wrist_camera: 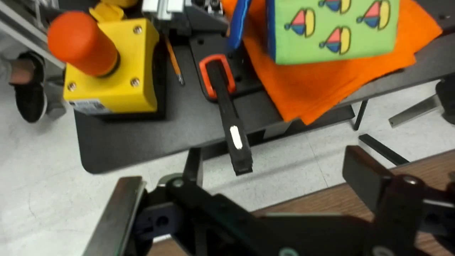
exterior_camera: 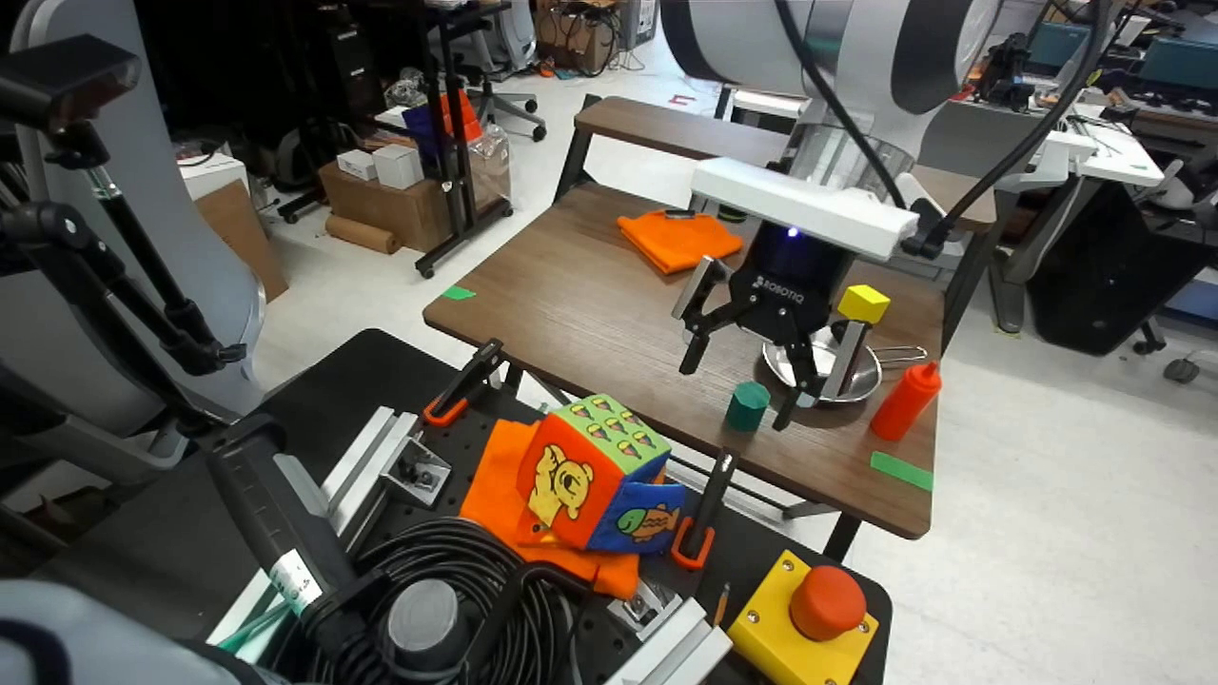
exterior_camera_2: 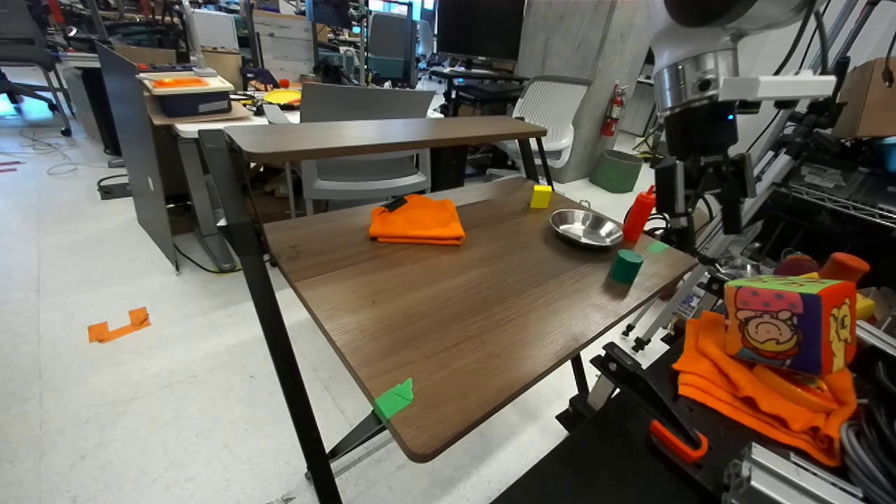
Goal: Take the green block on the pan and put it on the table
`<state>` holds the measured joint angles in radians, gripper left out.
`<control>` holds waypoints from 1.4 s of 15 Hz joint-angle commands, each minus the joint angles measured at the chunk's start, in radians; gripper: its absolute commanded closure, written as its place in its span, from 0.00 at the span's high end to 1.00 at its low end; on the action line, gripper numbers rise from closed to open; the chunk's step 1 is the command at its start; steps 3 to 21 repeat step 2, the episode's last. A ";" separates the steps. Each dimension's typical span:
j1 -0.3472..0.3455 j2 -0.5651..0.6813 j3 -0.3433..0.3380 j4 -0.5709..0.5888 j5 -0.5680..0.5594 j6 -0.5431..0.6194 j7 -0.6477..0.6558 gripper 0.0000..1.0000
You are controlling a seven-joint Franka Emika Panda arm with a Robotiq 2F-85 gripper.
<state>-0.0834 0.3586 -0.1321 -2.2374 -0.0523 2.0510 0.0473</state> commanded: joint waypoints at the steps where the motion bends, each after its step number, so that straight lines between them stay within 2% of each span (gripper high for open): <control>1: -0.030 0.011 -0.022 0.011 0.031 -0.131 0.081 1.00; 2: -0.038 0.033 -0.025 0.030 0.048 -0.160 0.108 1.00; 21: -0.038 0.033 -0.025 0.030 0.048 -0.160 0.108 1.00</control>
